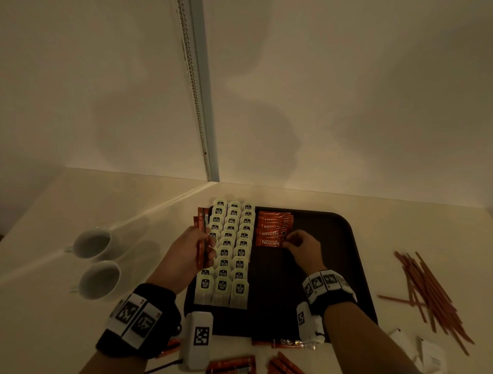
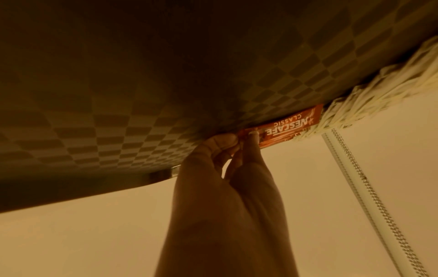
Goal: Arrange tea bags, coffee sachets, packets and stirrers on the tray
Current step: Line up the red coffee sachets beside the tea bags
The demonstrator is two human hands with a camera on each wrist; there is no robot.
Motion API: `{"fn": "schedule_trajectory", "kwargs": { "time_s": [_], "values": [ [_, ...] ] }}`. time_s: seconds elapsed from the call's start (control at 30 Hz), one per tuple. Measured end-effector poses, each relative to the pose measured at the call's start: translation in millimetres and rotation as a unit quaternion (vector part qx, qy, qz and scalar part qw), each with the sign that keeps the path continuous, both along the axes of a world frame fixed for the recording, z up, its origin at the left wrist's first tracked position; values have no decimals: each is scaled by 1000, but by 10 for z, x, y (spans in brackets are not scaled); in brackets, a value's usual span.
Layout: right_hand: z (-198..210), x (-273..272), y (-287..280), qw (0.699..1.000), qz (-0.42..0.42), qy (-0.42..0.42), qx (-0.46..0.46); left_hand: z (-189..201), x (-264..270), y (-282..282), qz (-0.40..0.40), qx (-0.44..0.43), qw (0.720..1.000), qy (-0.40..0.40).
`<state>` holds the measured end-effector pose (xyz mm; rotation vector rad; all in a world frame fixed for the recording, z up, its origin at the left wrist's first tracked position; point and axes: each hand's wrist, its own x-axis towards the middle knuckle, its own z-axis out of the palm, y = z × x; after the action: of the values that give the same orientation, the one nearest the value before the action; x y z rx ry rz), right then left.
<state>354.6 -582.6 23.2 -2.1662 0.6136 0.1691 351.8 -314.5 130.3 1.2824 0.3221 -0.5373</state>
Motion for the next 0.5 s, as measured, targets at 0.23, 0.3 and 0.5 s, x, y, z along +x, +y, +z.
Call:
{"fn": "schedule_trajectory", "kwargs": {
  "time_s": [0.23, 0.3, 0.5],
  "values": [
    [0, 21, 42, 1000, -9, 4, -18, 28, -27, -77, -61, 48, 995, -65],
    [27, 25, 42, 1000, -10, 0, -23, 24, -12, -80, -62, 72, 992, -83],
    [729, 62, 389, 977, 78, -120, 161, 51, 73, -132, -76, 176, 966, -172]
  ]
}}
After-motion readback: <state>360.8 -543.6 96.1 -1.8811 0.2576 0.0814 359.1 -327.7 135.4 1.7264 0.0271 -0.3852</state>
